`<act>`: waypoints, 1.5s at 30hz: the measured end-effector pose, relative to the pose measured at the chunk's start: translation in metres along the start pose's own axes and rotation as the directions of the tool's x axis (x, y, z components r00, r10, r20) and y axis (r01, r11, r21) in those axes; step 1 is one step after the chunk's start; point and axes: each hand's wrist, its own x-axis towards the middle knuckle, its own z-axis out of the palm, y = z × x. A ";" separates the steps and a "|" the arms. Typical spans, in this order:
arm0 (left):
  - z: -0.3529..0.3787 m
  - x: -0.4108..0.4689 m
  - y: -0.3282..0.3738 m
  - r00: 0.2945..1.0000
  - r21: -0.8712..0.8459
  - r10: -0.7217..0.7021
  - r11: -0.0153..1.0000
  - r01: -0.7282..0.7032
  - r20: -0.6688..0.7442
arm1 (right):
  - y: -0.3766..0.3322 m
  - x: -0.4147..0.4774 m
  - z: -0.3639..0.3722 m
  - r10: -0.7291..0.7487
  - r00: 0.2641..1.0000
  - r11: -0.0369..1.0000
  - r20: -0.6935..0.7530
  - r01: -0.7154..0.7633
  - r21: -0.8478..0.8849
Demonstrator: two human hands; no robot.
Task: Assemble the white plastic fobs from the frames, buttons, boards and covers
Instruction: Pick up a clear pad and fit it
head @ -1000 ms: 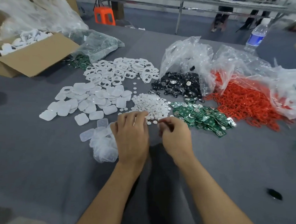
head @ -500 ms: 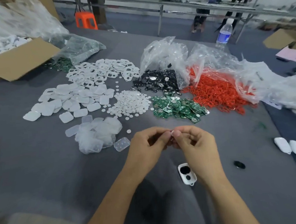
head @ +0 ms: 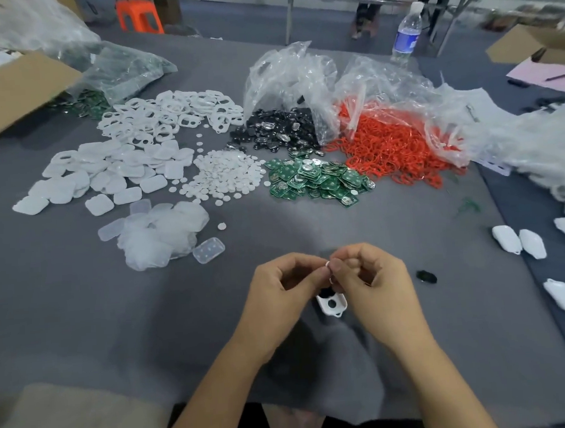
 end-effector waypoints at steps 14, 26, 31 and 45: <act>-0.006 -0.006 -0.027 0.985 0.801 0.116 0.573 -0.173 0.130 | 0.021 0.009 -0.025 -0.054 0.922 0.694 0.384 0.311 -0.649; -0.007 -0.006 -0.031 0.985 0.797 0.131 0.580 -0.169 0.114 | 0.016 0.019 -0.020 0.023 0.926 0.630 0.376 0.279 -0.725; -0.008 -0.006 -0.033 0.982 0.794 0.148 0.580 -0.182 0.117 | 0.016 0.019 -0.017 0.086 0.955 0.631 0.285 0.169 -0.757; -0.009 -0.007 -0.037 0.977 0.797 0.172 0.568 -0.204 0.128 | 0.009 0.010 -0.013 -0.029 0.940 0.555 0.339 0.298 -0.777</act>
